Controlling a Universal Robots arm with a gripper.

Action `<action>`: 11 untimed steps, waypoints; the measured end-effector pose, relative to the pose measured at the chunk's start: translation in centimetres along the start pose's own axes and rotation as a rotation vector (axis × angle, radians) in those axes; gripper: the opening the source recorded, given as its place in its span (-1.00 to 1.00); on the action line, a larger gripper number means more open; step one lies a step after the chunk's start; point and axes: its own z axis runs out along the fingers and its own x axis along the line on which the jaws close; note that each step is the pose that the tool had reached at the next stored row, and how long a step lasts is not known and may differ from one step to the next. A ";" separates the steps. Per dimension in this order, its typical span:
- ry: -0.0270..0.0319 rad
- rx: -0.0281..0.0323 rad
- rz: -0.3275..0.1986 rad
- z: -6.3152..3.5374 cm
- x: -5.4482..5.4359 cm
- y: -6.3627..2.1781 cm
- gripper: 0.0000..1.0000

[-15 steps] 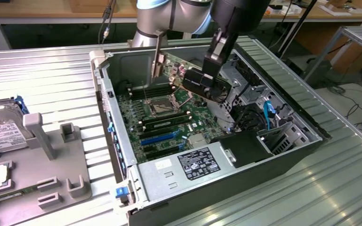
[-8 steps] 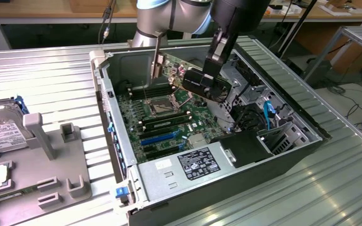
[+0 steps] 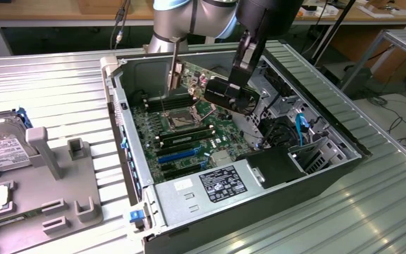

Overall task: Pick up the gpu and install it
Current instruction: 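Insert the gpu into the slot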

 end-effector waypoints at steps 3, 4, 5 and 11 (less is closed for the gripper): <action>0.0004 -0.0001 -0.010 0.00 0.0 0.00 -0.47; 0.0006 -0.0002 -0.016 0.00 0.0 0.00 -0.47; 0.0009 -0.0003 -0.023 0.00 0.0 0.00 -0.47; 0.0021 -0.0009 -0.057 0.00 0.0 0.00 -0.47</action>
